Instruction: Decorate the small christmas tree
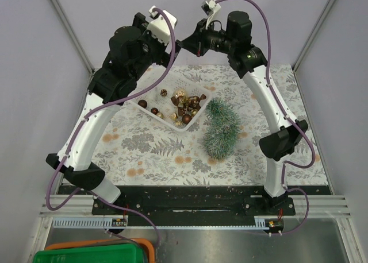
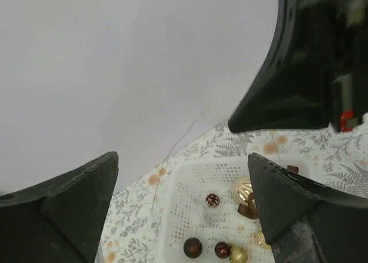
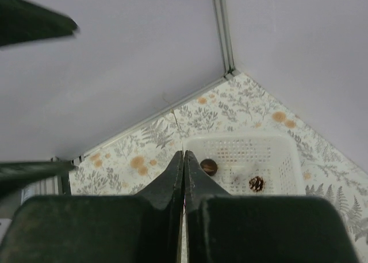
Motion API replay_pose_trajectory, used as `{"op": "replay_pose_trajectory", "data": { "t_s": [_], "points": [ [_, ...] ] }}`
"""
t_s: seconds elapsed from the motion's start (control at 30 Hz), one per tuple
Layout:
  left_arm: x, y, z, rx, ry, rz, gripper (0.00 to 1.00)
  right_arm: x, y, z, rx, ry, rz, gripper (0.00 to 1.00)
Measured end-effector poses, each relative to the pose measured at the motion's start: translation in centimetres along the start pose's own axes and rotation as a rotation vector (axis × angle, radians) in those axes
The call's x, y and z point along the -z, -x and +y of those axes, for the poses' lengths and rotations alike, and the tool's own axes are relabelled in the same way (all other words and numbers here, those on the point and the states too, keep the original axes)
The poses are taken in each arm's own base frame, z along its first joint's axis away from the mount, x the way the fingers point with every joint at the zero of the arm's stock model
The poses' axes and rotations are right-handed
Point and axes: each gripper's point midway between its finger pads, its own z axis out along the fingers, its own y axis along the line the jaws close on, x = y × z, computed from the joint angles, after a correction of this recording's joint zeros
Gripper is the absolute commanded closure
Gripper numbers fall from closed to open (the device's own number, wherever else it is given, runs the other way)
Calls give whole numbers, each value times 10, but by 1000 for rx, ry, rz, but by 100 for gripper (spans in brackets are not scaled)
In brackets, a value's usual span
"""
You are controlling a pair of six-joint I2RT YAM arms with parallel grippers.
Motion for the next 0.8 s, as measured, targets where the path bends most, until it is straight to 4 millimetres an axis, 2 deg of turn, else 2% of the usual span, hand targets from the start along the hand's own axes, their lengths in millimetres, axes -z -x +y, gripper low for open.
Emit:
{"op": "replay_pose_trajectory", "data": {
  "t_s": [0.07,0.2,0.3,0.37,0.53,0.8],
  "points": [
    [-5,-10,-3,-1,6,23,1,4,18,4,8,-11,-35,100],
    [-11,-35,-13,1,-9,81,1,15,68,19,39,-22,-150,100],
    [-6,-51,-20,8,-30,115,1,25,102,32,51,-25,-234,100],
    [-1,-62,-27,20,-52,135,1,31,115,38,46,-21,-271,100],
    [5,-90,-42,46,-80,178,1,32,123,43,11,-10,-299,100],
    [-12,-148,-73,76,-134,258,1,30,120,46,-37,14,-290,100]
  ]
}}
